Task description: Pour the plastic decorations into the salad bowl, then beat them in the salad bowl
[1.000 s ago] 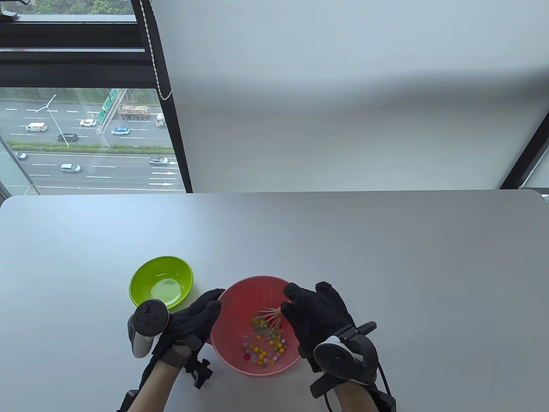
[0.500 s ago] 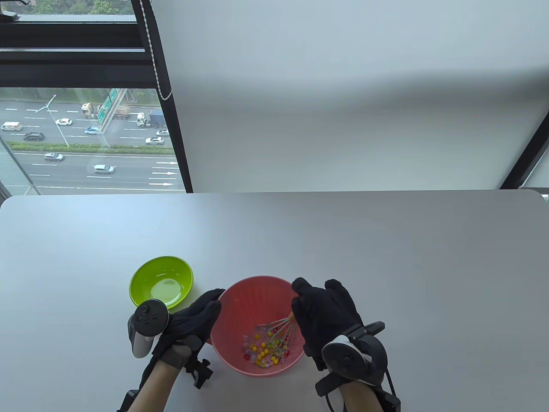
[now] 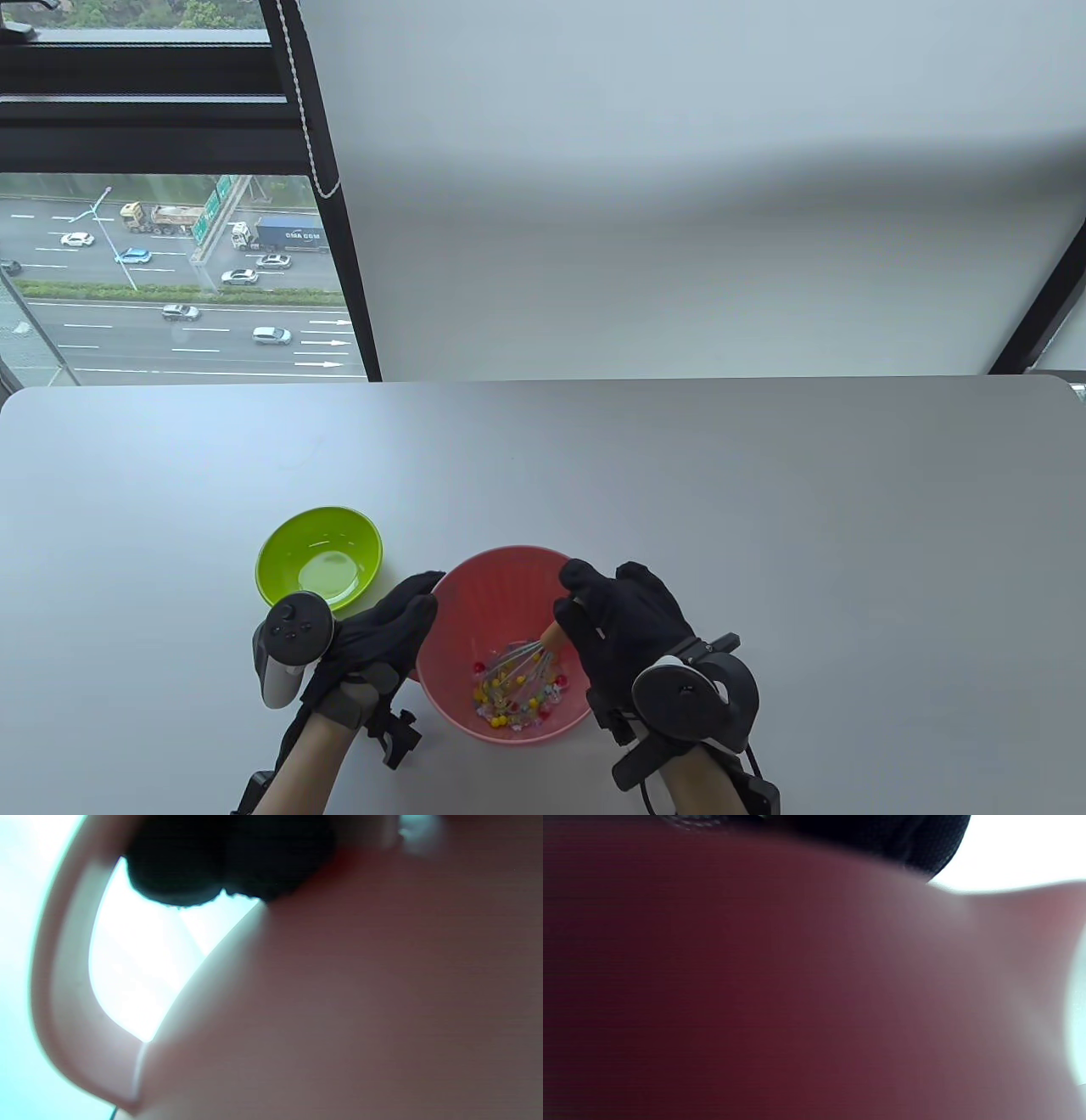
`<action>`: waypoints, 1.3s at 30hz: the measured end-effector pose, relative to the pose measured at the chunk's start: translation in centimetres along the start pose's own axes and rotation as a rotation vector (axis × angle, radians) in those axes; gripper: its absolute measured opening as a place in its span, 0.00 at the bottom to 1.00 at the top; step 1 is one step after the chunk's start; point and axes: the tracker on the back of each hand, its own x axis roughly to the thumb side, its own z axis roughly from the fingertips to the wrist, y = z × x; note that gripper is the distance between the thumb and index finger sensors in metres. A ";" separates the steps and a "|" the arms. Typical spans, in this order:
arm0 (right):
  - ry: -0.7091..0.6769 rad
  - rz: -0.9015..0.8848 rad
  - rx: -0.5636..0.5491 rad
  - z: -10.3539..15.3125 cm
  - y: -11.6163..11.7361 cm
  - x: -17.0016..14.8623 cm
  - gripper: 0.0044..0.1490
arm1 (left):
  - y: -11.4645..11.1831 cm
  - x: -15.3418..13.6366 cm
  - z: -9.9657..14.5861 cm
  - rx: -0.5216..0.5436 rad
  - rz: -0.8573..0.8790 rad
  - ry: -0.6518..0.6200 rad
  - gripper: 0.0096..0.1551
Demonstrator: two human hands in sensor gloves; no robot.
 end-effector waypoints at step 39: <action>-0.051 0.176 -0.082 0.1 -1.5 0.1 0.27 | 0.0 0.0 0.0 0.000 0.000 0.000 0.39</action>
